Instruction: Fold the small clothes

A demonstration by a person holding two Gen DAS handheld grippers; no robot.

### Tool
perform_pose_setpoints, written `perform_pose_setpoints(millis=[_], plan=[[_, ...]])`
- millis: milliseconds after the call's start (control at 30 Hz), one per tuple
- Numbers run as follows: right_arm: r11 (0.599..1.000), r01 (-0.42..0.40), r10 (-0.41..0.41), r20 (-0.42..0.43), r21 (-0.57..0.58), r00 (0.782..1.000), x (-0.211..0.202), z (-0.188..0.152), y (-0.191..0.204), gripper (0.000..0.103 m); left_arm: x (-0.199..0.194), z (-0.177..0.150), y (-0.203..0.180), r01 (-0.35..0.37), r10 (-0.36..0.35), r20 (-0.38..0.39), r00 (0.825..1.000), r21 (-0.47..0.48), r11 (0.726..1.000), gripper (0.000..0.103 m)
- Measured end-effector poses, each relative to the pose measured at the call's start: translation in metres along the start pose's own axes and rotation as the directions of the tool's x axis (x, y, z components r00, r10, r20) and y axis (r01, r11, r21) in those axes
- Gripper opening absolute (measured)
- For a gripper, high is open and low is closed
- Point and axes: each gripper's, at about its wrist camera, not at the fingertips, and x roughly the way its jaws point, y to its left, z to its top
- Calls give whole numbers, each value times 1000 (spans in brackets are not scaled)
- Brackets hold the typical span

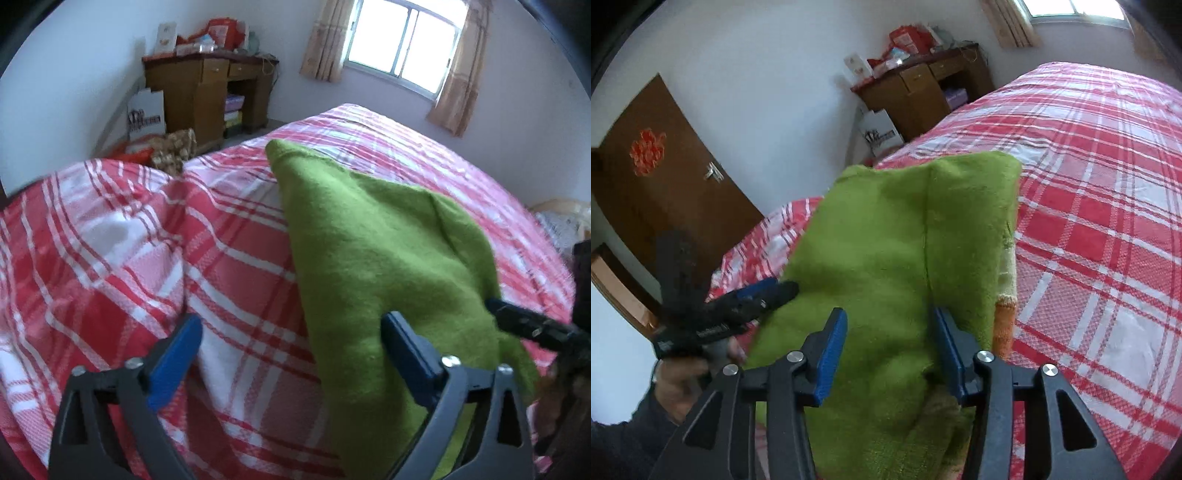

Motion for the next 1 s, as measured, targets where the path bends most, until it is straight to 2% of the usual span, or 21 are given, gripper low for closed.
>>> perform_pose_setpoints(millis=[67,167,233,300,433,600,800,1000], plan=[[1000,3,-3,9,17,1000,-7,1,2,50,-4,2,-1,-12,12,-2,1000,-15,1000,103],[996,89,-88,81,-5,993,-33,-2,20,51,-27,3,-8,-51,51,43,998,-15,999,102],[987,159,-154,161,-23,975,-56,-7,35,58,-55,7,-19,-45,43,128,991,10,999,102],[972,235,-221,253,-24,942,-82,-10,53,63,-79,11,-28,-50,42,198,979,40,998,103],[959,281,-252,342,-39,905,-114,-18,78,65,-118,18,-41,-47,20,298,954,84,995,103],[948,311,-263,390,-63,882,-134,-20,99,69,-143,23,-37,-14,-18,351,936,88,996,103],[944,320,-263,405,-77,876,-148,-29,110,69,-156,25,-37,-6,-26,381,924,82,997,103],[945,322,-268,416,-64,869,-157,-33,110,69,-157,22,-41,-6,-27,387,922,85,996,103]])
